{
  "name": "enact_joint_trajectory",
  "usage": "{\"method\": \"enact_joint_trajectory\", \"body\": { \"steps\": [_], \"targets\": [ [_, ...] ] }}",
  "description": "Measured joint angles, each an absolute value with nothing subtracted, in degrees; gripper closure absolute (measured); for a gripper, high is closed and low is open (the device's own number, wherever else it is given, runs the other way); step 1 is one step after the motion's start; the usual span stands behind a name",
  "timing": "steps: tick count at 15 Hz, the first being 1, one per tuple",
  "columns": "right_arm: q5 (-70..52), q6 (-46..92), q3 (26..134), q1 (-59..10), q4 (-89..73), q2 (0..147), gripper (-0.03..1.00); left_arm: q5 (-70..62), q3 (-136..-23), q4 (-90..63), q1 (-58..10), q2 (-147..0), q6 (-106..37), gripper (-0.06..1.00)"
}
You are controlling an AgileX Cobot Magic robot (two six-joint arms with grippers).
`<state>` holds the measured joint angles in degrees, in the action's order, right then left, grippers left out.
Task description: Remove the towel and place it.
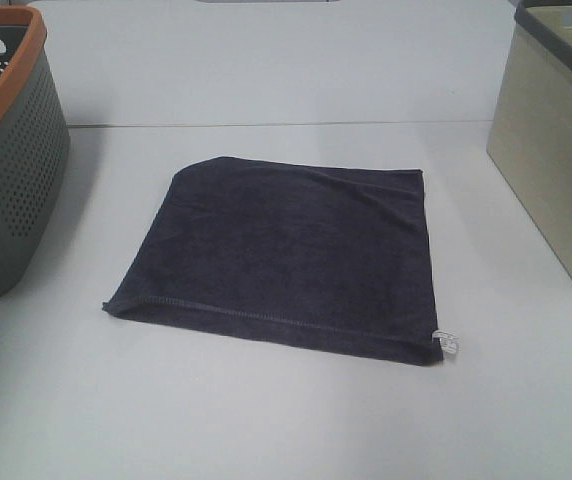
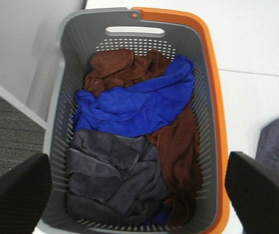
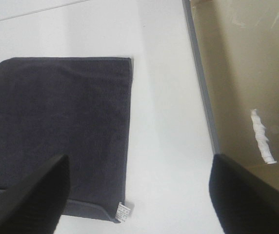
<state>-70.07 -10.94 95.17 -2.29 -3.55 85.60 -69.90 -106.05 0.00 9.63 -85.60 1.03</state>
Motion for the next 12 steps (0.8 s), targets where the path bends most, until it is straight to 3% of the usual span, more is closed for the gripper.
{"method": "enact_joint_trajectory", "body": {
  "steps": [4, 6, 12],
  "targets": [
    [-70.02, -9.85, 93.51, -2.01, -5.44, 80.21, 0.2, -69.84, -92.82, 0.0, 12.66, -76.83, -0.57, 0.04],
    [-70.02, -9.68, 85.08, -2.01, -5.84, 72.31, 0.2, -69.96, -81.88, -0.52, 12.72, -68.18, -2.12, 0.04],
    [-70.13, -7.1, 70.13, -2.01, -5.16, 52.31, 0.21, -69.96, -75.11, -1.03, 12.72, -54.32, -2.41, 0.04]
  ]
}}
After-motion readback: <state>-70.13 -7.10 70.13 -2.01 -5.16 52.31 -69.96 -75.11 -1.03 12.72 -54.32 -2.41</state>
